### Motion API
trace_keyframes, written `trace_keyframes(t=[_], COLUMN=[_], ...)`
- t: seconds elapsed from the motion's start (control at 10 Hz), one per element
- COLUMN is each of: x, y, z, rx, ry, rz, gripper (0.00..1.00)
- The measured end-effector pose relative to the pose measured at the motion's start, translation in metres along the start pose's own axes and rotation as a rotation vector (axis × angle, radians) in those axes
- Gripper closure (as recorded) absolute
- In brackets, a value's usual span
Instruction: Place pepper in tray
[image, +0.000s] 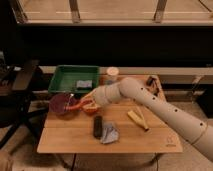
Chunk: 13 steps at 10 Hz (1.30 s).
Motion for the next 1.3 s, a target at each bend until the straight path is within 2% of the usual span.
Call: trace_keyframes(t=[0.4,0.5,0.8,1.2,1.3], x=[0.000,0.002,0.035,0.093,0.099], y=[0.001,0.002,-0.002,-0.043,-0.048], z=[0.001,0.001,-0.003,0.016,0.020], rx=[-0.002,-0.005,-0.011,-0.024,-0.023], ry=[0.001,0.011,0.072,0.122,0.129], rz=[0.001,0.008,0.026,-0.002,-0.006], gripper=[1.00,1.00,1.00,1.00,1.00])
